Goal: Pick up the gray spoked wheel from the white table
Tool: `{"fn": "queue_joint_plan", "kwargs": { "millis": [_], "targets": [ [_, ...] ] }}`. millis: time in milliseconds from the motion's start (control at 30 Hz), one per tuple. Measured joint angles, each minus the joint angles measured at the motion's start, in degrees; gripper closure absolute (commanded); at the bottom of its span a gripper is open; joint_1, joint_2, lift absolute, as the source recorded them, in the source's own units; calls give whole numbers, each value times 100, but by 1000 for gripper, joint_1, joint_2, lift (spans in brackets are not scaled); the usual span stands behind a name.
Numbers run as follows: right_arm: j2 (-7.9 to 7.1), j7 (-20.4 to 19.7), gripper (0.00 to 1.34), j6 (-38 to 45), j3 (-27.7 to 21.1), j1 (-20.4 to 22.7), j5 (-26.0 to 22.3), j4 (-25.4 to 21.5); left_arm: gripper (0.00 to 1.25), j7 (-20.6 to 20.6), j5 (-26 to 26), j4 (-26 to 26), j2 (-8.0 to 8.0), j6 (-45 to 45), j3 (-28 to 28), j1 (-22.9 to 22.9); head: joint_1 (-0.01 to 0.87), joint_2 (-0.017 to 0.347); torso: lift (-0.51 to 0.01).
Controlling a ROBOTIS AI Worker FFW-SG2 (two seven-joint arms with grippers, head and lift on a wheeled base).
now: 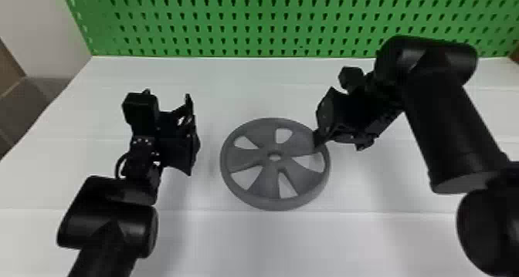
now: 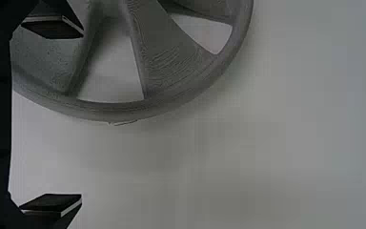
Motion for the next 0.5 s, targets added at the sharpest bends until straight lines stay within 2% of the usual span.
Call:
{"fn": "queue_joint_plan", "kwargs": {
  "millis": [500],
  "targets": [
    [5,0,88,0,227,-104,-263,221,366,1,-6,0,17,0,-18,-17,782,57,-97]
  ]
}}
